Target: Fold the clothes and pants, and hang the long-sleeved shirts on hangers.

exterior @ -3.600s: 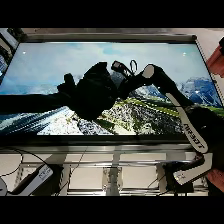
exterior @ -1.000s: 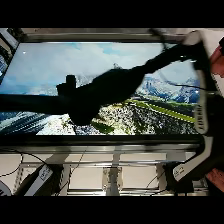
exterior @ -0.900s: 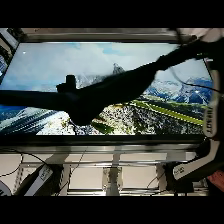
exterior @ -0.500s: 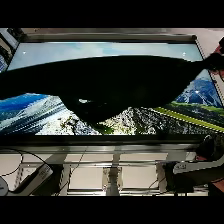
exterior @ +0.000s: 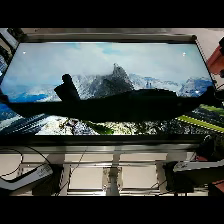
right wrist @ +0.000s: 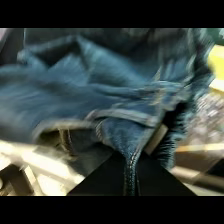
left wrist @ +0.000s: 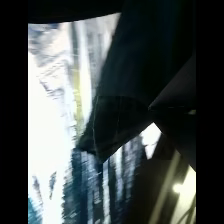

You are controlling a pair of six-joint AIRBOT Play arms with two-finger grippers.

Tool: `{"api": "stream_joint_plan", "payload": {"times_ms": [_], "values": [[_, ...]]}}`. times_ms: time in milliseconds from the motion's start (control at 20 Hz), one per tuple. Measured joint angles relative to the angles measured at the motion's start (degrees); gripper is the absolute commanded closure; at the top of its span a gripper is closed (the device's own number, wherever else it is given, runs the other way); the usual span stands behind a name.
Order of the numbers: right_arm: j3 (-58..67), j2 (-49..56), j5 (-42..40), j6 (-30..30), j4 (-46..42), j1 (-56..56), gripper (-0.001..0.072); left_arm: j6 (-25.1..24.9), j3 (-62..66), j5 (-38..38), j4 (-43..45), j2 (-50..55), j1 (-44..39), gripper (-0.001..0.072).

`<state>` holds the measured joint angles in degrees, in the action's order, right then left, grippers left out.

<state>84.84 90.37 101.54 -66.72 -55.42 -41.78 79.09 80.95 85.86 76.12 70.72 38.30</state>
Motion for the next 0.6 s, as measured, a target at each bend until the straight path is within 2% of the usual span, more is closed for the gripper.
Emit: {"api": "stream_joint_plan", "payload": {"times_ms": [100, 200, 300, 450, 600], "values": [[-1.6, 0.2, 0.6, 0.0, 2.6, 1.7, 0.0699, -0.1, -0.7, 2.8, -2.7, 2.2, -1.6, 0.0686], [-0.8, 0.8, -4.1, 0.2, 5.7, 4.5, 0.0700, 0.8, -1.1, -0.5, -7.8, 4.2, -3.2, 0.0686], [3.5, 2.2, -13.4, -0.8, 9.9, 7.7, 0.0701, 3.5, -1.0, -9.7, -14.3, 5.3, -4.8, 0.0686], [19.0, 6.9, -26.7, -2.7, 18.8, 11.7, 0.0702, 6.0, 2.1, -27.7, -24.7, 6.1, -6.5, 0.0686], [34.0, 10.2, -35.5, -4.2, 25.6, 13.4, 0.0702, 4.8, 9.1, -39.0, -31.3, 6.3, -7.1, 0.0686]]}}
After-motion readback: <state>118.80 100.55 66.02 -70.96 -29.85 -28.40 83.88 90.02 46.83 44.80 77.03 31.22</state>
